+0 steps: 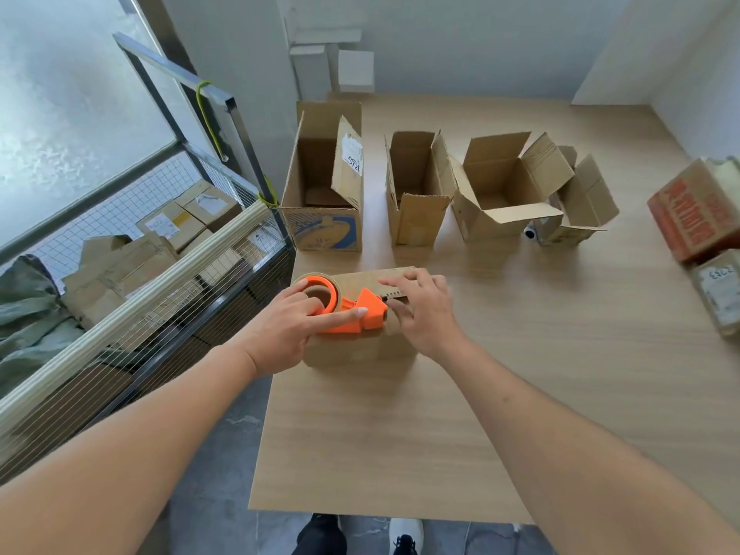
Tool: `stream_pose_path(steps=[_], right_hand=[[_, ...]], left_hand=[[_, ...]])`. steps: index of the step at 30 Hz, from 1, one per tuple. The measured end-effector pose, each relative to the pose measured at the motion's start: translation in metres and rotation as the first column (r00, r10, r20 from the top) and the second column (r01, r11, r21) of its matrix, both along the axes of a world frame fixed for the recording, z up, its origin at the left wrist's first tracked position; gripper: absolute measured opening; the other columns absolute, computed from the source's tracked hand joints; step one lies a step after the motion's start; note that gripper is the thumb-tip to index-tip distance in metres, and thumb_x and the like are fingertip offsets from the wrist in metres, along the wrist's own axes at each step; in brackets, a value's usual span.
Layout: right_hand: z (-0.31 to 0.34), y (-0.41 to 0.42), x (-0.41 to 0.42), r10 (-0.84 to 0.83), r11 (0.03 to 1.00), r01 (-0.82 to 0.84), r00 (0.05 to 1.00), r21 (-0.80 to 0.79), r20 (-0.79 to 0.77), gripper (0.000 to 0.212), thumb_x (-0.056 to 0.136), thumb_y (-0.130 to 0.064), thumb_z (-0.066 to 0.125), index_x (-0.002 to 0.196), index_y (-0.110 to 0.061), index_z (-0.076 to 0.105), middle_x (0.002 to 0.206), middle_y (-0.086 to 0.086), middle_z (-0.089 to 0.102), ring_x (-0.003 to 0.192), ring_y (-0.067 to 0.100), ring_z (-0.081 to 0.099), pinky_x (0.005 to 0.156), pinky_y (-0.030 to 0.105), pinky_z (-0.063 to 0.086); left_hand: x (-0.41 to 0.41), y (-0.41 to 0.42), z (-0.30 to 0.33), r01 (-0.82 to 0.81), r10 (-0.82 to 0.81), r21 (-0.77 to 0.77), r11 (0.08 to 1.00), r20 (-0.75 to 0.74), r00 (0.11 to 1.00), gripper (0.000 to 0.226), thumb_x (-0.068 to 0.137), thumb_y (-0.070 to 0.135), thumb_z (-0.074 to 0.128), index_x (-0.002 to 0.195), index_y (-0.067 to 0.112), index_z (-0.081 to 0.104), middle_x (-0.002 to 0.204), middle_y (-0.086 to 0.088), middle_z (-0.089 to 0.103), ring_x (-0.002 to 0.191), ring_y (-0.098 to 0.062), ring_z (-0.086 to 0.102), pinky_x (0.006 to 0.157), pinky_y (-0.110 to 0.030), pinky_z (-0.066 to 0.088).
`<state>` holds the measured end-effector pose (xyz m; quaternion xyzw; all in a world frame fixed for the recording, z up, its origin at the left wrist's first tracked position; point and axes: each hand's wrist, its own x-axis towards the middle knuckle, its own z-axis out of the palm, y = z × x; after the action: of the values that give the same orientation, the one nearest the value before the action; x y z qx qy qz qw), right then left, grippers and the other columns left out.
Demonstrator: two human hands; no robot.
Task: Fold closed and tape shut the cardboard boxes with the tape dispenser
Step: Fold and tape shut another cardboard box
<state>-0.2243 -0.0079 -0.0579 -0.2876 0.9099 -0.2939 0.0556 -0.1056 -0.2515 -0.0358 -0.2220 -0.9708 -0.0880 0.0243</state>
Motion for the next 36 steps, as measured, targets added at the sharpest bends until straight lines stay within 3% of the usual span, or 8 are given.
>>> stream_pose_path(steps=[4, 7, 12, 16, 20, 27, 30, 36], right_hand=[[0.001, -0.004, -0.006, 0.117, 0.985, -0.094, 0.980, -0.142, 0.161, 0.043, 0.097, -0.006, 0.065, 0.138, -0.020, 0.062, 0.130, -0.002, 0.059, 0.112, 0.016, 0.047, 0.100, 0.025, 0.039], [0.002, -0.010, -0.009, 0.124, 0.978, -0.077, 0.963, -0.193, 0.239, 0.037, 0.098, -0.001, 0.062, 0.132, -0.016, 0.066, 0.122, -0.004, 0.062, 0.094, -0.004, 0.051, 0.087, 0.006, 0.039], [-0.005, -0.018, -0.011, 0.021, 0.969, 0.061, 0.945, -0.238, 0.328, 0.008, 0.096, -0.013, 0.069, 0.095, -0.017, 0.076, 0.092, -0.008, 0.071, 0.083, 0.007, 0.061, 0.076, 0.024, 0.048], [-0.009, -0.017, -0.013, -0.026, 0.945, 0.153, 0.916, -0.289, 0.400, 0.005, 0.091, -0.018, 0.076, 0.089, -0.022, 0.079, 0.084, -0.015, 0.073, 0.083, 0.000, 0.064, 0.075, 0.015, 0.048], [-0.013, -0.015, -0.012, -0.044, 0.902, 0.247, 0.869, -0.354, 0.493, 0.013, 0.087, -0.009, 0.079, 0.084, -0.022, 0.081, 0.084, -0.013, 0.077, 0.084, 0.000, 0.069, 0.076, 0.011, 0.049], [-0.020, -0.015, -0.007, -0.060, 0.857, 0.335, 0.820, -0.392, 0.569, 0.009, 0.086, -0.006, 0.079, 0.090, -0.014, 0.083, 0.085, -0.004, 0.078, 0.082, 0.005, 0.072, 0.075, 0.010, 0.050], [-0.021, -0.018, -0.005, -0.082, 0.846, 0.362, 0.815, -0.393, 0.573, 0.009, 0.087, -0.004, 0.077, 0.091, -0.011, 0.083, 0.085, -0.002, 0.078, 0.080, 0.004, 0.071, 0.072, 0.008, 0.049], [-0.019, -0.015, -0.010, -0.077, 0.838, 0.391, 0.776, -0.381, 0.626, 0.010, 0.089, -0.004, 0.075, 0.091, -0.011, 0.082, 0.076, -0.005, 0.074, 0.067, -0.005, 0.064, 0.068, 0.006, 0.047]], left_hand=[[0.001, 0.003, 0.005, -0.004, 0.004, -0.012, 1.000, -0.005, 1.000, 0.085, 0.088, -0.008, 0.057, 0.158, 0.032, 0.033, 0.083, 0.000, 0.050, 0.090, -0.023, 0.049, 0.119, -0.054, 0.030], [0.003, 0.004, 0.008, -0.011, 0.012, -0.023, 1.000, 0.021, 1.000, 0.083, 0.089, -0.007, 0.055, 0.158, 0.033, 0.032, 0.085, -0.001, 0.051, 0.099, -0.026, 0.052, 0.120, -0.054, 0.028], [0.004, 0.004, 0.009, -0.017, 0.017, -0.018, 1.000, 0.038, 0.999, 0.083, 0.090, -0.006, 0.056, 0.158, 0.034, 0.030, 0.087, -0.001, 0.053, 0.104, -0.026, 0.052, 0.120, -0.054, 0.028], [0.002, 0.001, 0.006, -0.017, 0.017, -0.008, 1.000, 0.036, 0.999, 0.083, 0.090, -0.003, 0.055, 0.159, 0.036, 0.029, 0.087, 0.001, 0.051, 0.091, -0.023, 0.048, 0.120, -0.053, 0.028], [0.002, -0.004, 0.003, -0.009, 0.009, -0.004, 1.000, 0.057, 0.998, 0.070, 0.102, 0.026, 0.054, 0.160, 0.045, 0.019, 0.085, 0.005, 0.052, 0.080, -0.019, 0.046, 0.120, -0.045, 0.030], [0.004, -0.005, 0.001, -0.046, 0.046, -0.034, 0.998, 0.024, 0.999, 0.063, 0.106, 0.030, 0.043, 0.160, 0.048, 0.014, 0.083, 0.006, 0.049, 0.079, -0.018, 0.049, 0.093, -0.038, 0.050], [0.010, -0.002, 0.003, -0.050, 0.050, -0.011, 0.999, 0.047, 0.998, 0.064, 0.105, 0.031, 0.042, 0.161, 0.045, 0.014, 0.084, 0.005, 0.051, 0.087, -0.021, 0.054, 0.085, -0.039, 0.052], [0.008, -0.012, 0.014, -0.118, 0.114, 0.041, 0.992, 0.091, 0.989, 0.061, 0.104, 0.036, 0.039, 0.160, 0.045, 0.018, 0.079, 0.005, 0.045, 0.069, -0.018, 0.041, 0.066, -0.041, 0.047]])
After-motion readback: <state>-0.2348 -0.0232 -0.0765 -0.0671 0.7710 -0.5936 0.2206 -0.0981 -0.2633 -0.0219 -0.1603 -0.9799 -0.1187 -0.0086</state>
